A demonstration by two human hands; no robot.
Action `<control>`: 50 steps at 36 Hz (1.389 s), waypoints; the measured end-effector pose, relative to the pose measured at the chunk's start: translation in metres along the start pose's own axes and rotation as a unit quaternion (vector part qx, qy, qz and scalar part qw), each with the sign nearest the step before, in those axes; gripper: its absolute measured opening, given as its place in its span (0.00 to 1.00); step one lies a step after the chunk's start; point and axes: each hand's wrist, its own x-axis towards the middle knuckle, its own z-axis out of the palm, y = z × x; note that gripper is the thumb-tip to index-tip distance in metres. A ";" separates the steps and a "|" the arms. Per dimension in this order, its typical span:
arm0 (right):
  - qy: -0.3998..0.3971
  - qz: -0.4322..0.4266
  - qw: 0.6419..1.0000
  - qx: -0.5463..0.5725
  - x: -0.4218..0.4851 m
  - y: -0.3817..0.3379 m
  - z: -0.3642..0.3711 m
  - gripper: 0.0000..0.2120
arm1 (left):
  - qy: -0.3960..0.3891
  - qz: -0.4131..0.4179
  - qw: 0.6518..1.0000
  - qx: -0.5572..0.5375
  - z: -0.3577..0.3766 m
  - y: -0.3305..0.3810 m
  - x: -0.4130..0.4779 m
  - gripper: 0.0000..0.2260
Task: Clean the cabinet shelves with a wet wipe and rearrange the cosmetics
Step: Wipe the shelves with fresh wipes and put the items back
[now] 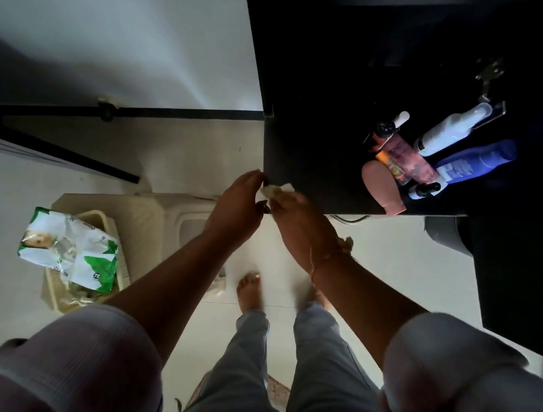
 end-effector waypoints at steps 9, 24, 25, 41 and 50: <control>0.005 0.203 0.978 0.038 -0.035 0.044 0.013 0.16 | -0.074 0.074 0.993 0.060 0.006 0.007 -0.002 0.21; 0.042 0.146 0.923 0.354 -0.027 0.004 -0.001 0.18 | -0.031 -0.112 0.984 -0.134 -0.003 -0.004 -0.025 0.17; 0.057 0.149 0.907 0.390 -0.027 0.000 -0.004 0.17 | -0.030 -0.138 0.978 -0.153 -0.004 -0.008 -0.028 0.17; 0.042 0.080 0.732 0.676 0.035 -0.129 -0.055 0.16 | 0.090 -0.340 0.793 -0.497 -0.065 -0.108 -0.091 0.02; -0.026 -0.046 0.872 0.487 0.070 -0.201 -0.072 0.18 | 0.251 -0.476 0.771 -0.340 -0.107 -0.225 -0.134 0.10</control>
